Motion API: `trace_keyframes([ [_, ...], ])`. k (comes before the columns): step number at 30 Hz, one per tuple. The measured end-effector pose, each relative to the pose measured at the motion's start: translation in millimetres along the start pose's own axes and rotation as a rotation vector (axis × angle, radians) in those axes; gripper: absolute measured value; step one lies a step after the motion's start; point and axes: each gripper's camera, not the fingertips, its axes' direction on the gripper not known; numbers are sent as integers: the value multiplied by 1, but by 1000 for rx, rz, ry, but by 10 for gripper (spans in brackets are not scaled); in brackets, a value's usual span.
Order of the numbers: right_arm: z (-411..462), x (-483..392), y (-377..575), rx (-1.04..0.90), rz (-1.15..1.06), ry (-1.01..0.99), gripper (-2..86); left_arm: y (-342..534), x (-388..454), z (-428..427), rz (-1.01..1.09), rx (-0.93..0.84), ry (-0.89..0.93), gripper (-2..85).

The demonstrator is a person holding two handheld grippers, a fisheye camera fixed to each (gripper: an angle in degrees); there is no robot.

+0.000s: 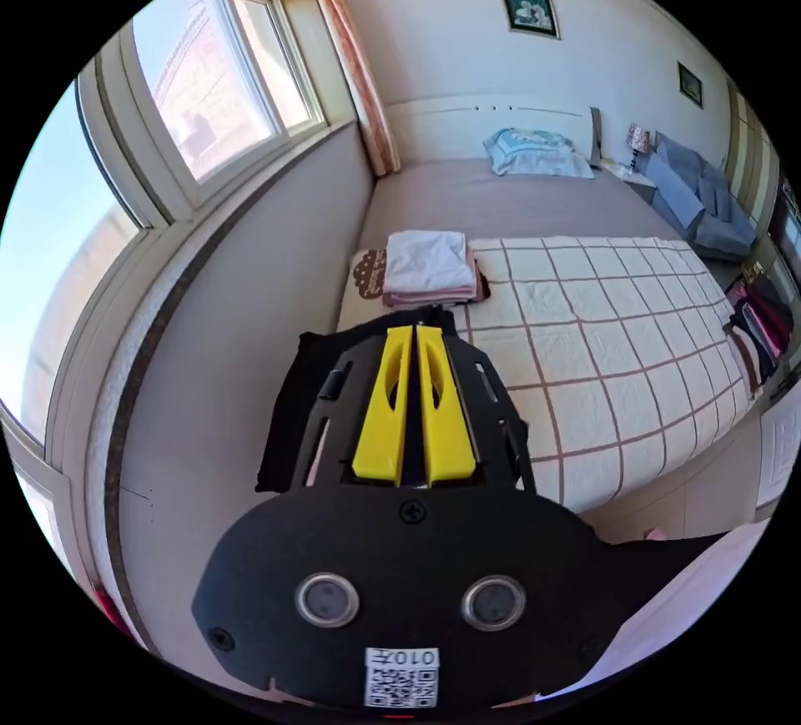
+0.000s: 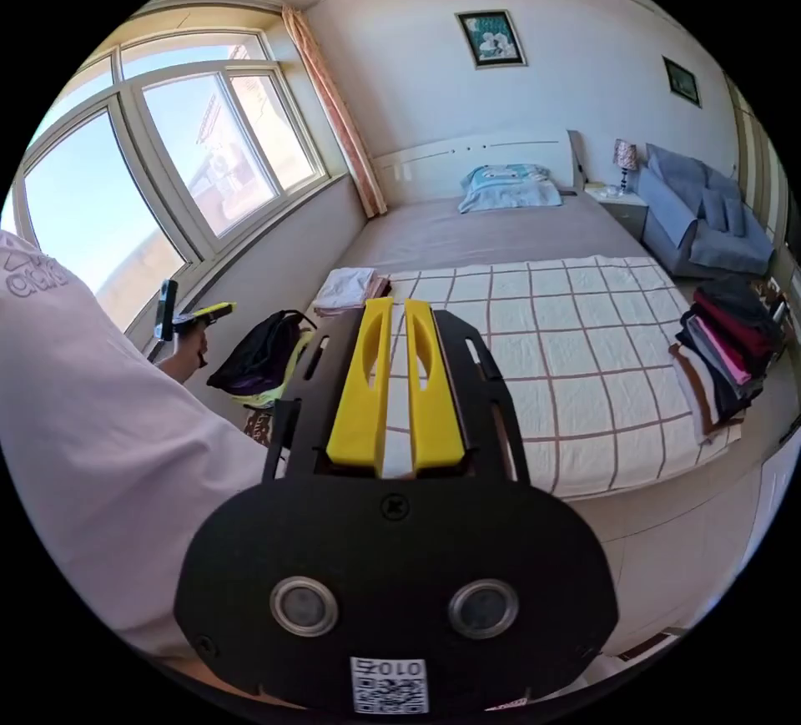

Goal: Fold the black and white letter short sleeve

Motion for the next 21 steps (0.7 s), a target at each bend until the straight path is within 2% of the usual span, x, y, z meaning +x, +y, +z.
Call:
trace_keyframes([
  [4,-44,49,27,40,-29,141,36,-51,73,-119,56,263,39,-2],
  [8,-86,97,44,76,-86,256,30,-87,156,-189,127,339,126,-2],
  [12,-118,128,55,69,-118,389,27,-103,215,-231,216,401,220,-2],
  [16,-143,148,70,114,-89,496,29,-126,270,-281,374,566,230,-2],
  [18,-157,161,78,167,-33,532,40,-141,286,-293,366,642,224,-2],
  [21,-175,173,81,234,40,557,56,-174,307,-289,367,677,376,-1],
])
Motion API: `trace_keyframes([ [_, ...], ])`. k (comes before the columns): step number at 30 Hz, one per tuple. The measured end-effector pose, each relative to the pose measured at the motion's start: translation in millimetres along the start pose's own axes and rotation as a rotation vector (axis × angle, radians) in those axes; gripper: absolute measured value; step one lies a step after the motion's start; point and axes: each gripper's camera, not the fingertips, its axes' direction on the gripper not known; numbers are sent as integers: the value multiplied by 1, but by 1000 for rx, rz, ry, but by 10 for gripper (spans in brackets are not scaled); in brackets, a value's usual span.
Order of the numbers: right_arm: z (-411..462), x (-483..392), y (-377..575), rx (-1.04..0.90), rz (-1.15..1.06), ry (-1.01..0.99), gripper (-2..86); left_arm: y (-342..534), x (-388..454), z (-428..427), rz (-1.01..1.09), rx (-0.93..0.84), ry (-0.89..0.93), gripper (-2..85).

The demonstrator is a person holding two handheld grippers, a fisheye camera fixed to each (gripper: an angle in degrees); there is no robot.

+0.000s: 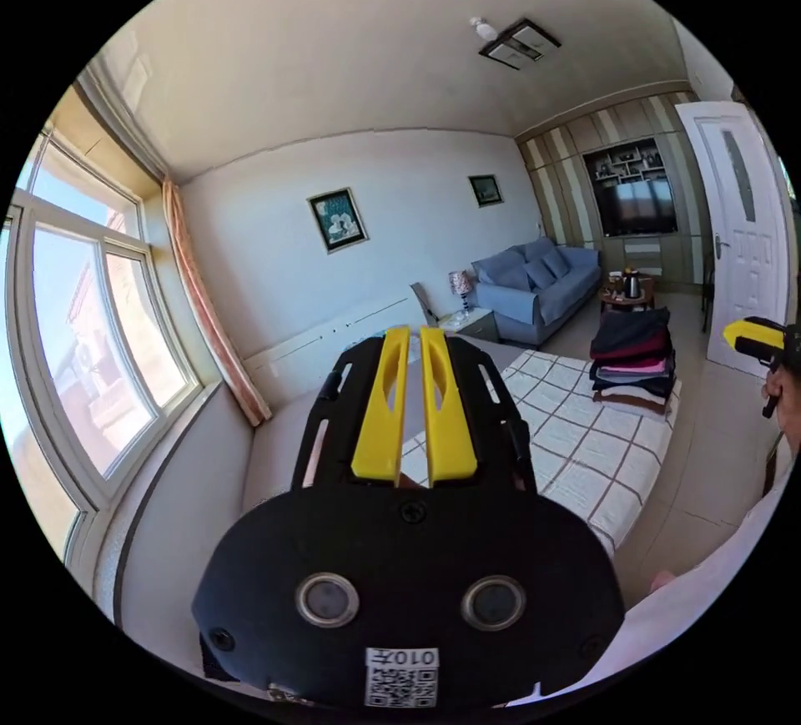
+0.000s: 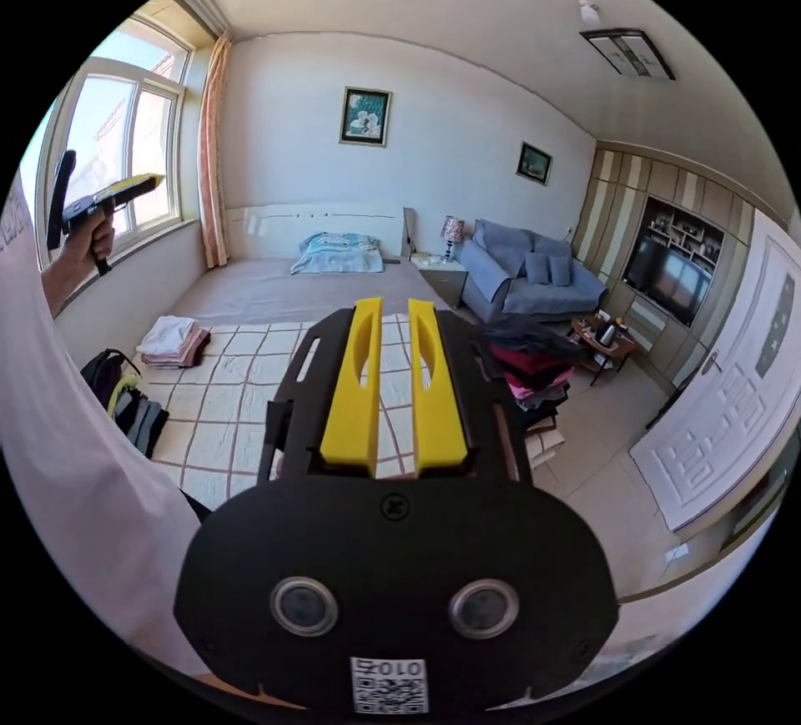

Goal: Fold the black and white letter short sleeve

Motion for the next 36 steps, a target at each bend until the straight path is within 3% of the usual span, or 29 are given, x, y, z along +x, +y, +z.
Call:
trace_keyframes([
  [2,-5,9,-1,45,17,9,63,-19,-5,36,-69,-38,183,-2],
  [5,0,24,-4,81,8,9,74,-31,-7,65,-118,9,303,-3],
  [10,32,45,-22,45,7,-5,98,-44,3,93,40,-45,205,-3],
  [12,60,59,-34,-51,-48,-11,96,-44,1,101,48,-60,169,-3],
  [15,98,90,-49,-157,-101,3,75,-43,-8,117,-13,-128,163,-3],
  [21,194,197,-75,-221,-134,19,123,-54,6,147,-126,-225,378,-3],
  [28,310,319,-113,-434,-320,25,143,-99,85,160,-353,-234,254,-2],
  [36,424,381,-118,-588,-537,-119,174,-146,141,182,-371,-292,254,1],
])
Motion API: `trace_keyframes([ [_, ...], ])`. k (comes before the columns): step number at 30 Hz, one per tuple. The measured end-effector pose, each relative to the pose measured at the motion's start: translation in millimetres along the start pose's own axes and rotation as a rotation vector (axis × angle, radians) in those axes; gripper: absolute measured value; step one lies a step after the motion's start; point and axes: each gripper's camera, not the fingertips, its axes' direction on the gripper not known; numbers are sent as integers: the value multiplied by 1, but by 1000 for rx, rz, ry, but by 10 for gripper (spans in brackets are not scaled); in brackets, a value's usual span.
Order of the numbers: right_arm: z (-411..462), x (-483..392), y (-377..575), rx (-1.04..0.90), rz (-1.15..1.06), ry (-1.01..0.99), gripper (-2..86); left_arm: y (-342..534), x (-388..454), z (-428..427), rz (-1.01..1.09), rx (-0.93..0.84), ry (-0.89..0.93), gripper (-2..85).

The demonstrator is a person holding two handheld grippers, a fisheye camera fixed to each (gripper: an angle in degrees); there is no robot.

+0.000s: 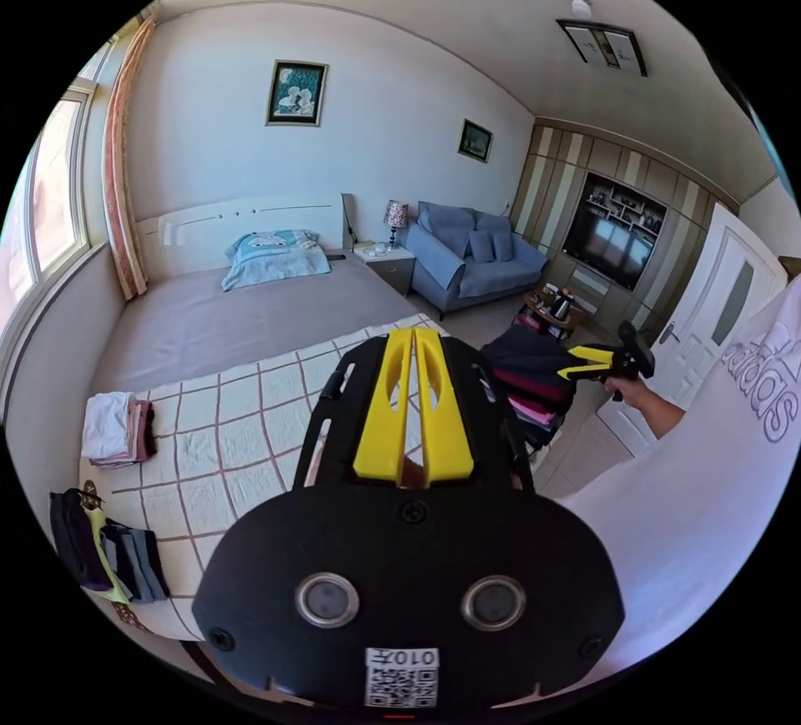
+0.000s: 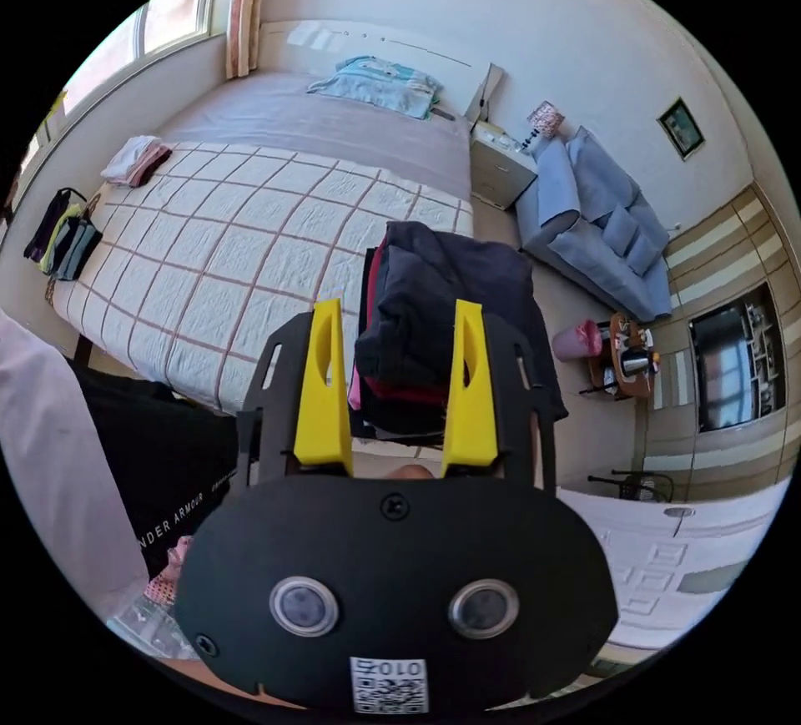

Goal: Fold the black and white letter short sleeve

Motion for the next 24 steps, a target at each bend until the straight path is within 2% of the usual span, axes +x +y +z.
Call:
trace_keyframes([
  [4,26,22,-11,-54,-23,-60,168,-7,14,-12,-21,47,-42,14],
  [7,42,39,-15,-64,-31,-40,155,-12,20,-24,-73,120,-142,46],
  [11,48,61,-13,-48,25,20,114,-32,17,-20,3,68,-174,43],
  [16,47,107,-3,-28,246,-96,68,-56,-7,-24,-42,120,-133,28],
  [19,41,146,5,7,417,-237,59,-66,-16,-16,-8,68,-71,45],
  [24,3,213,8,158,599,-318,55,-73,-7,2,111,-30,-144,65],
])
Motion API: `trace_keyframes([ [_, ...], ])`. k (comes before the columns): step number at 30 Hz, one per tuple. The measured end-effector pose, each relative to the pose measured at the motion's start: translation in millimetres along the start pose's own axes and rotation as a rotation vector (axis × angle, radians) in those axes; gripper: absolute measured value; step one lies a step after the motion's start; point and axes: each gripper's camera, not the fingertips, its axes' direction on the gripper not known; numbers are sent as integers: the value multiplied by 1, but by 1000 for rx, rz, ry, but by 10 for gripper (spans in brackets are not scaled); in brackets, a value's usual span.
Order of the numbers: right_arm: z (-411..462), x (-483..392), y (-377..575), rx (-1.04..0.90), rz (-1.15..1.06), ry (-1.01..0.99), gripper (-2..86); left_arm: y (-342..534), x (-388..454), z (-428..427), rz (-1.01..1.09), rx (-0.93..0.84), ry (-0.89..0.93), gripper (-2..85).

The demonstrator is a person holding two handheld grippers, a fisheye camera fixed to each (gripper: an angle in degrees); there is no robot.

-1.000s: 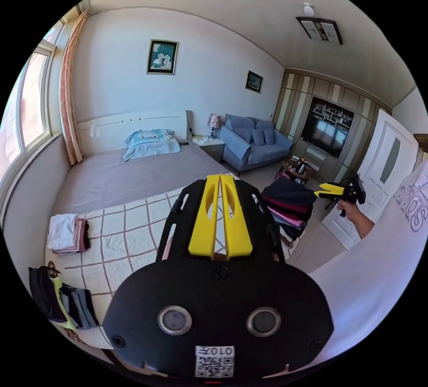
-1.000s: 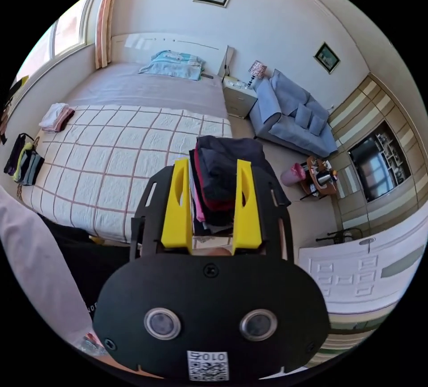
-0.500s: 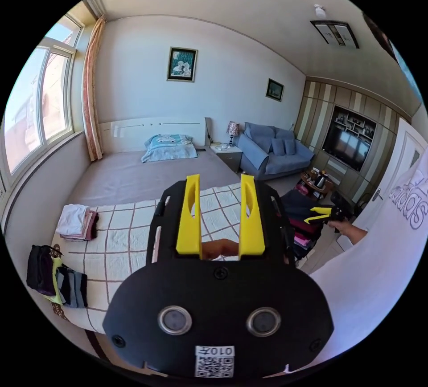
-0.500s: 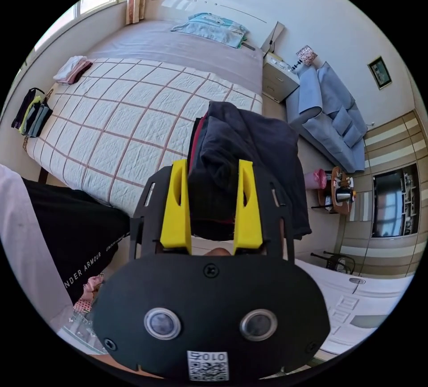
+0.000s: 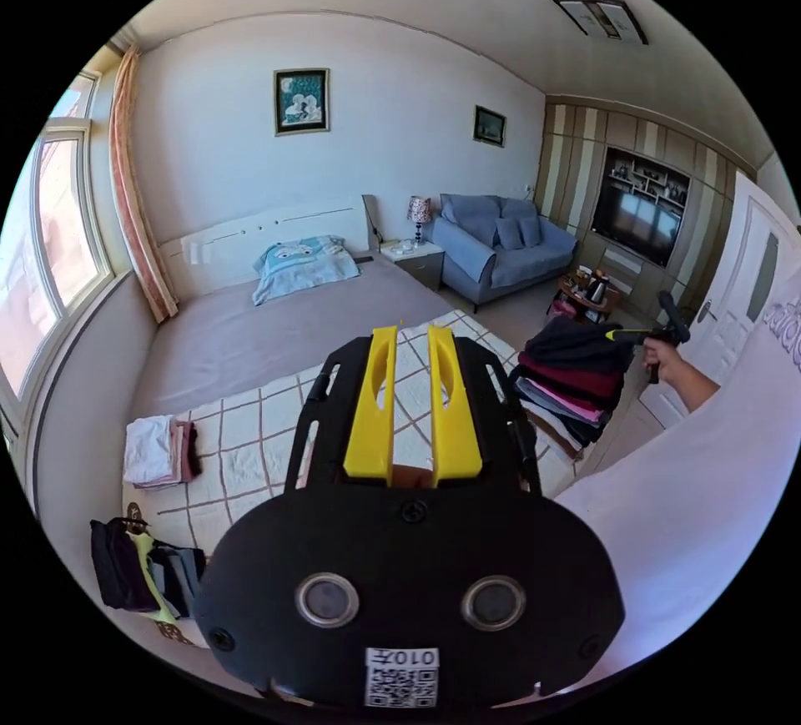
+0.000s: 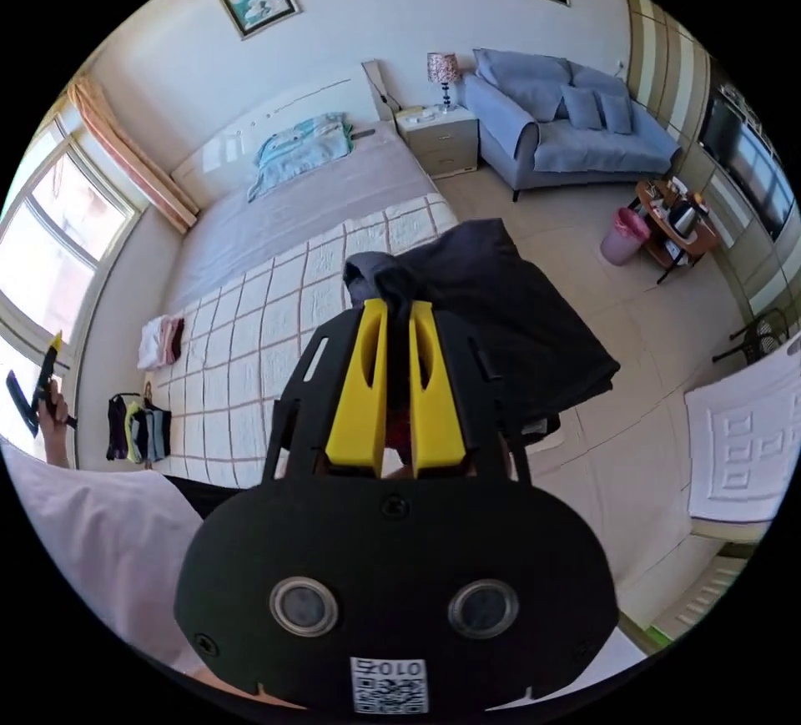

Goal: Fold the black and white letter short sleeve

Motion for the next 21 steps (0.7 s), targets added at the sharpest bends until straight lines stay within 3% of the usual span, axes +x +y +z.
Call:
trace_keyframes([
  [3,-50,-5,-32,122,-45,-61,55,-9,14,6,94,-20,-33,78],
  [11,-186,-79,-78,482,-324,-371,55,-46,31,-5,160,83,92,107],
  [21,-232,-167,-90,593,-508,-777,56,-67,53,-50,247,216,169,117],
])
